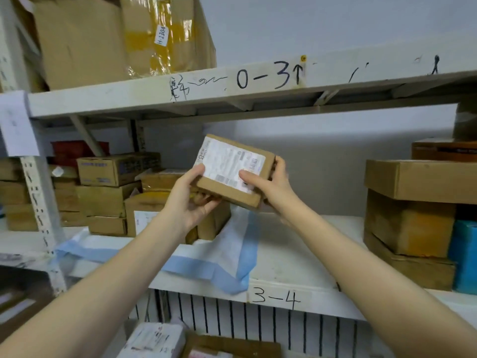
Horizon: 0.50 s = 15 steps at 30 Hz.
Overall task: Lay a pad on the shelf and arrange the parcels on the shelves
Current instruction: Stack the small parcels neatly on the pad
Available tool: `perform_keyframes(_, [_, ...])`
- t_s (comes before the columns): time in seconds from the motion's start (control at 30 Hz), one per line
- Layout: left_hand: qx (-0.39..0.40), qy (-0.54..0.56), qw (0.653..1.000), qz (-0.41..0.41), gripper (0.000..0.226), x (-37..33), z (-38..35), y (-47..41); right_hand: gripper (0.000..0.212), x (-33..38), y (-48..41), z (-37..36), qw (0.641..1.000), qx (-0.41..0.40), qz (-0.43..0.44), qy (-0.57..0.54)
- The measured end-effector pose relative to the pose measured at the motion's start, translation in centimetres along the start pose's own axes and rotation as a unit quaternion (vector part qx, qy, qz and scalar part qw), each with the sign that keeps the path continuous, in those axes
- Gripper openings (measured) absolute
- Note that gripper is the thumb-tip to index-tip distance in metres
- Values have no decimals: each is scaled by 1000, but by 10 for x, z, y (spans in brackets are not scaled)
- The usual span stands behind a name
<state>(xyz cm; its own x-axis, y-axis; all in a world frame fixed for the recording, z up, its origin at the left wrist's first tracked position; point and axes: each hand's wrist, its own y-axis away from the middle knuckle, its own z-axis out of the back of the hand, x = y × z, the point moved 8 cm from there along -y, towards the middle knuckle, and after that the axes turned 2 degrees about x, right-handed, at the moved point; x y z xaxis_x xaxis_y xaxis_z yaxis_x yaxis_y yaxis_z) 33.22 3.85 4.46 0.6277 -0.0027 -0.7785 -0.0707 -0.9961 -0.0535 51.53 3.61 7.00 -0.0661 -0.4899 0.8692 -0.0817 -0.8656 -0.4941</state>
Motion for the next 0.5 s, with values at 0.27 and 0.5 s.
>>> perform_keyframes(0.27, [65,1,997,-46,20,-51,28,-11,116,-22,-26,-35,988,11,-54,-146])
perform_keyframes(0.5, [84,-35,992,-86,24,-112,84,-39,99,-27,-45,-102,986,5,-93,-140])
